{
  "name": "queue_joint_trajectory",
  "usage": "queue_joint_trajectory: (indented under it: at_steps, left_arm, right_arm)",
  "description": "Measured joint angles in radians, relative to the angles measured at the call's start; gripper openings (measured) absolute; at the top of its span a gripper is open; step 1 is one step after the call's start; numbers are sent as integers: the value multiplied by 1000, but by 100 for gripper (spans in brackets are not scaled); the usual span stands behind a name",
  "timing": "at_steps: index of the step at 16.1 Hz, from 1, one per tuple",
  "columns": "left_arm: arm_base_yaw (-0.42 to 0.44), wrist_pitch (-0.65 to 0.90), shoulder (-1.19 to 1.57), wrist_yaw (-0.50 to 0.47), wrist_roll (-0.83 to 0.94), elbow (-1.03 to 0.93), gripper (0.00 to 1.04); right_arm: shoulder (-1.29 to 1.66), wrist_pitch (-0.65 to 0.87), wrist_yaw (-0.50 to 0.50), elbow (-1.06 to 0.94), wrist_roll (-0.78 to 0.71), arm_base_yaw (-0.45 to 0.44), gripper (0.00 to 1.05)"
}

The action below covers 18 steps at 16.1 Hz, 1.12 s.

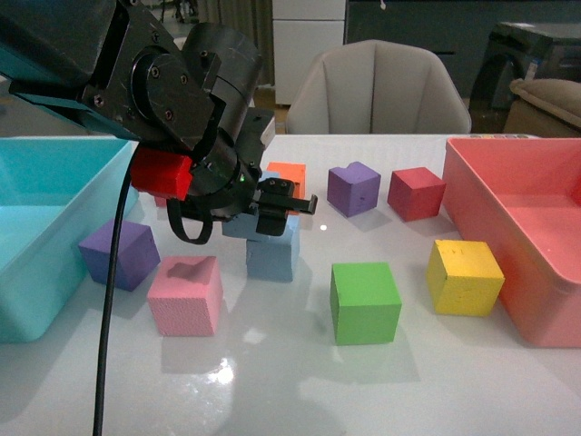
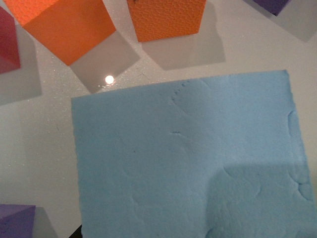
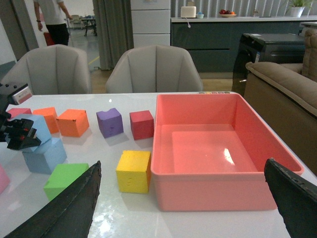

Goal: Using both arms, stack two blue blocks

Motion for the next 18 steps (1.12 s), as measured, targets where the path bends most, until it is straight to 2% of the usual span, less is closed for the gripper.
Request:
queue_joint_trajectory:
  at_steps: [8,9,10,11,18]
  left_arm:
    - [-29,15,8,8,-1,-8,51]
    - [-29,16,11,8,-1,-8,64]
    - [-30,26,16,16,-3,-8,85]
    - [-29,76,15,15,-11,-12,97]
    - [-53,210,-220,56,-34,-118,98]
  right_arm:
    - [0,0,0,0,0,0,98]
    - [0,0,0,0,0,0,98]
    - [0,0,0,0,0,0,98]
    - [0,0,0,0,0,0,98]
    - [0,0,0,0,0,0,98]
